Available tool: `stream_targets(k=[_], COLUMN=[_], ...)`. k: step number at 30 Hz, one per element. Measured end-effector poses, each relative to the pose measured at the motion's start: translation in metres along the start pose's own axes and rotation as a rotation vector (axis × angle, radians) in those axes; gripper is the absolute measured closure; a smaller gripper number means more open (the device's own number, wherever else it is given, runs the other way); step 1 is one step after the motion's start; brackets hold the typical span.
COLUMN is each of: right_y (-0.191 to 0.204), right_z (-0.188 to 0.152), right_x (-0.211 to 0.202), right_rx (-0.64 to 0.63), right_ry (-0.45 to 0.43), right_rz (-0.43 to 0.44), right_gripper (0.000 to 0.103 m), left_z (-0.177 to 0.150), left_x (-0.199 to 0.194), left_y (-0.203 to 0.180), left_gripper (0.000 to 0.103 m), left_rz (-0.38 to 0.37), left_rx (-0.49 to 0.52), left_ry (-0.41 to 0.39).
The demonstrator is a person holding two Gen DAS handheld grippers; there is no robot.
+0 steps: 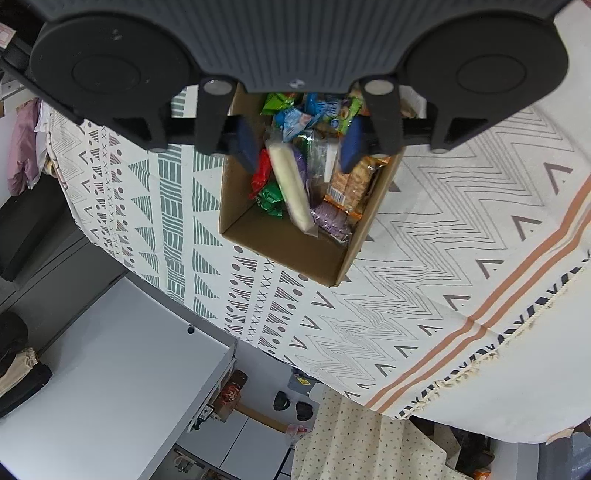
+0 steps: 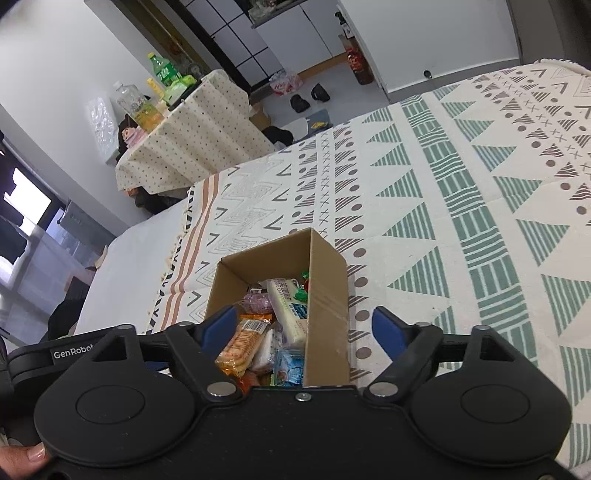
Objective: Organize snacks
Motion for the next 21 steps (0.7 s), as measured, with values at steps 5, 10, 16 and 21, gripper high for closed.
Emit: stream_targets(k=[5, 10, 16, 21], right_y=[-0.008, -0.017, -0.025, -0.032], right_z=[-0.005, -0.011, -0.012, -0.014], right_x=[-0.015, -0.032, -0.060, -0.083], right_rx=[-0.003, -0.014, -0.042, -0.080], right_ry=[-0.015, -0.027, -0.064, -0.094], right_rz=[-0.006, -0.023, -0.042, -0.077], right_gripper=[0.014, 0.010, 0.000, 0.000], left_z=[-0.008, -0.021, -0.035, -0.044], left_x=[-0.010, -0.018, -0.035, -0.050], left_y=[-0.006, -0.013, -0.026, -0.035], left_gripper=[0.033, 0.023, 0.014, 0.012], left_rz=[0.010, 0.004, 0.011, -0.004], left_rx=[0.031, 0.045, 0.093, 0.117], left_ry=[-0.009, 0.000, -0.016, -0.020])
Point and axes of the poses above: each gripper's, at about its wrist camera, not at the fingertips, and x roughly the way its jaws point, y to its left, z to its top, the point moved 7 cm from there along x, roughly the way its jaws point, and after that the axes turned 11 degrees about x, right-handed, at the moved point
